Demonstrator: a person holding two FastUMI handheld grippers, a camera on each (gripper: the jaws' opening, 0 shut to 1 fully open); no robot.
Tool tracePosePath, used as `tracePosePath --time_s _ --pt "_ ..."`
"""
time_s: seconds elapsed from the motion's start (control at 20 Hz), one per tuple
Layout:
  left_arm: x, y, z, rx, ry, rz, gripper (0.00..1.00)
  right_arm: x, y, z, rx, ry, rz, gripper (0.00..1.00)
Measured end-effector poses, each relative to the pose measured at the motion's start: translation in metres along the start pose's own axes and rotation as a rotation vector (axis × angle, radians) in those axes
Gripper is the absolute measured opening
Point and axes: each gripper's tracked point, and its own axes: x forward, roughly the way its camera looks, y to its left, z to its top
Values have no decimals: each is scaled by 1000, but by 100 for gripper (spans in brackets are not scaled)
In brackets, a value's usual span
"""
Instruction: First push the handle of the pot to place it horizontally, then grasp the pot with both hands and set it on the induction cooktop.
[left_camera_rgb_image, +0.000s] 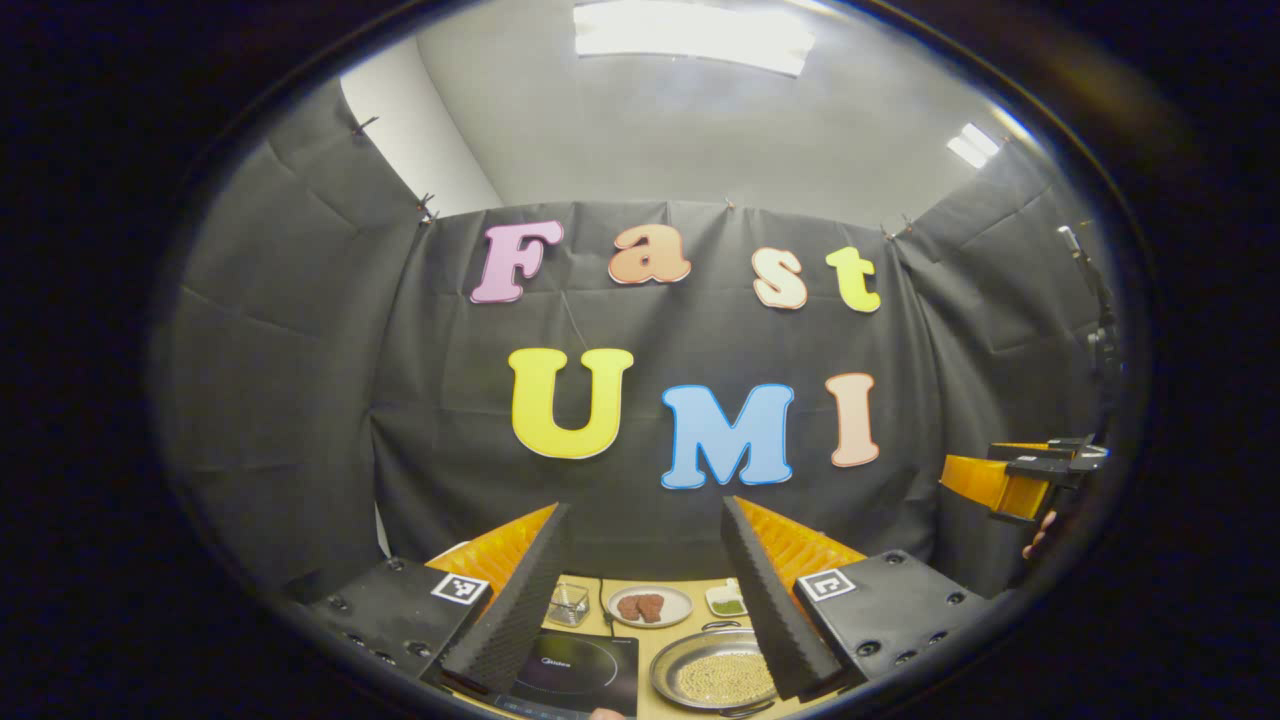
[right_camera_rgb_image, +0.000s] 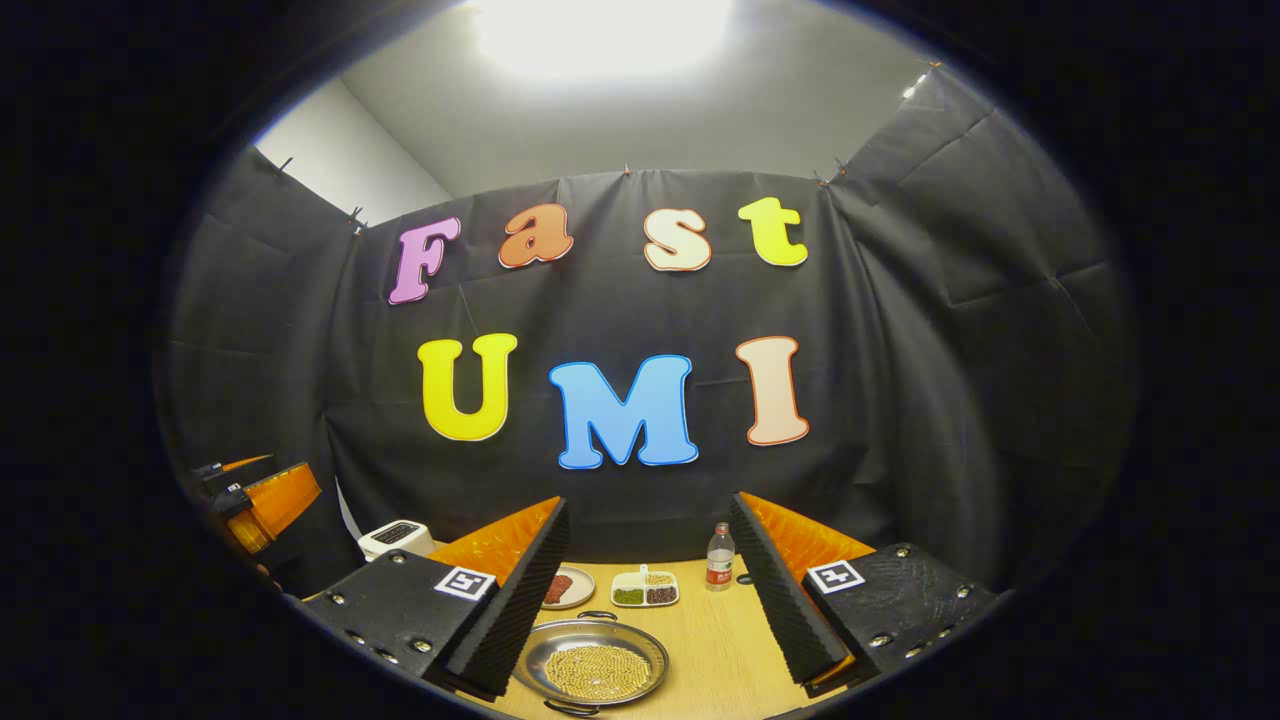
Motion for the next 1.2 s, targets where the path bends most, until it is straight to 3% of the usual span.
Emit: tracePosePath --time_s 0.4,0.7,0.8,0.95,1.1,1.15,1.2 --pt "21 19 -12 -21 10 -64 96 9 20 -11 6 28 -46 98" --pt "37 27 -31 -28 44 -101 94 19 28 -59 14 153 -53 93" --pt "46 26 -42 -21 65 -97 97 26 29 -85 13 219 -44 82" --pt "57 26 -56 -32 100 -74 97 32 31 -130 5 363 -9 48" --pt "64 26 -64 -27 109 -53 97 30 42 -186 10 547 56 39" --pt "65 27 -67 -24 114 -47 97 28 48 -206 21 619 86 17" --pt "67 27 -71 -21 120 -41 97 24 49 -226 25 701 94 17"
